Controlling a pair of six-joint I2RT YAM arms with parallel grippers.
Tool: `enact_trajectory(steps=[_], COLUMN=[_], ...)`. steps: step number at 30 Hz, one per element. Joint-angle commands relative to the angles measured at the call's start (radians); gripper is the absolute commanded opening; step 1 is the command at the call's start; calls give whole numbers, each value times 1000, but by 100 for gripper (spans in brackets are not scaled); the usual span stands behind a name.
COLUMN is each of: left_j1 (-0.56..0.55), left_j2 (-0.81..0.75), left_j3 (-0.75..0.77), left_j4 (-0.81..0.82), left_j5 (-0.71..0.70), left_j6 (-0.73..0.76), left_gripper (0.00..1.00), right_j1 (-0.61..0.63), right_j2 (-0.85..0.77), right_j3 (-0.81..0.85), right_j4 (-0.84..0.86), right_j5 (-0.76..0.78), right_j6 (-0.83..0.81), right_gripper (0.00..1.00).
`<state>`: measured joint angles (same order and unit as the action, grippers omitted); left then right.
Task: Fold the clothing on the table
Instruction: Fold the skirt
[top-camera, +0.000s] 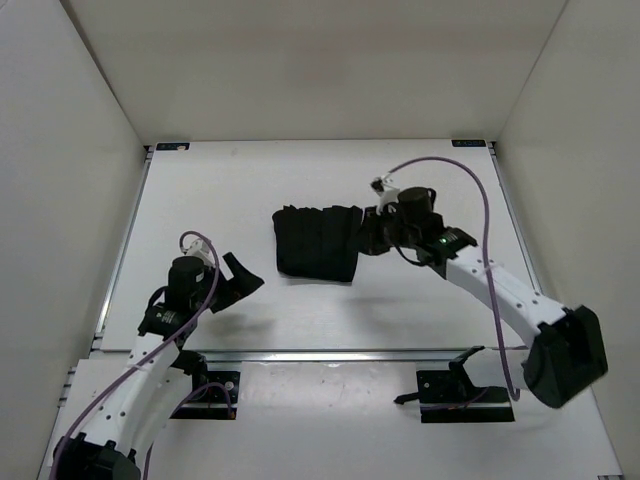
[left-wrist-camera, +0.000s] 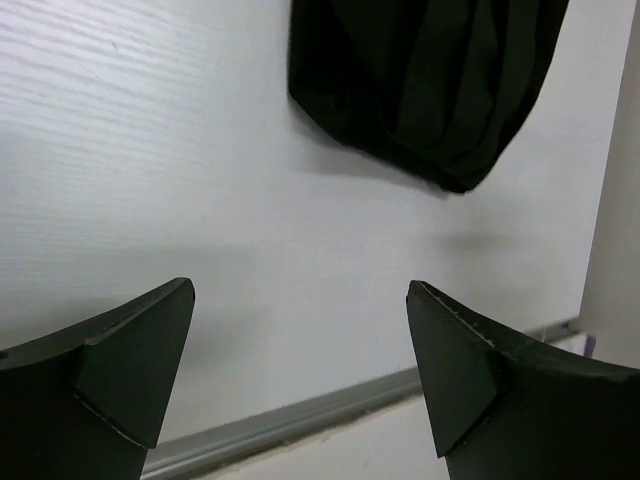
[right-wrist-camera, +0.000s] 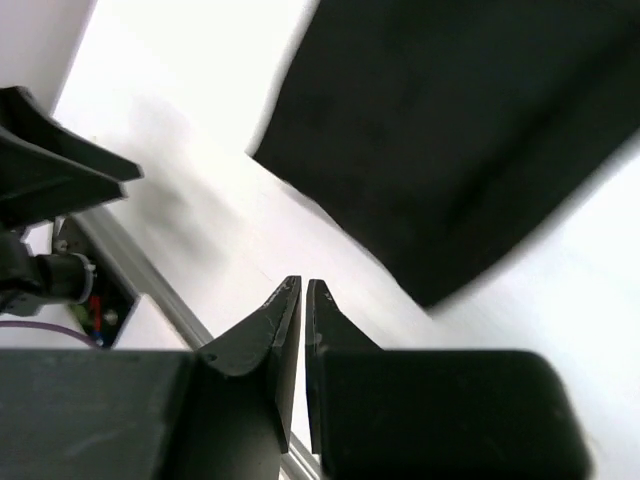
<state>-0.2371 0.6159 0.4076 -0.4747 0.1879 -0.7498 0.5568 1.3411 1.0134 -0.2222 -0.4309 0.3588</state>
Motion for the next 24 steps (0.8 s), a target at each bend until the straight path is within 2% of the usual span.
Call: enact_trajectory(steps=[1, 3, 6, 10, 13, 15, 17, 20, 24], left_j1=[-1, -30, -82, -41, -56, -71, -82, -76, -77], left_j2=[21, 1, -88, -172, -183, -191, -202, -197, -163], left_j3=[13, 4, 5, 14, 16, 13, 8, -4, -16], left_j4=[-30, -21, -39, -73, -94, -102, -110, -119, -140], left_j5=[177, 191, 137, 152, 145, 125, 117, 134, 121], left_j6=[72, 64, 43, 62, 81, 87, 93, 116, 142], left_gripper=[99, 99, 98, 99, 98, 98, 99, 99, 98], right_j1=[-47, -87, -147, -193, -193, -169, -152, -120, -136], right_j2=[-130, -244, -354, -440, -459, -468, -482, -506, -507], right_j3=[-163, -238, -311, -369, -394, -403, -412, -436, -470], right_j4=[-22, -11, -8, -26, -29, -22, -23, 12, 41], right_j5=[67, 63, 34, 8, 1, 17, 32, 44, 21], right_j6=[32, 49, 57, 60, 55, 55, 42, 23, 17], right_gripper=[4, 4, 5, 5, 4, 8, 25, 36, 40])
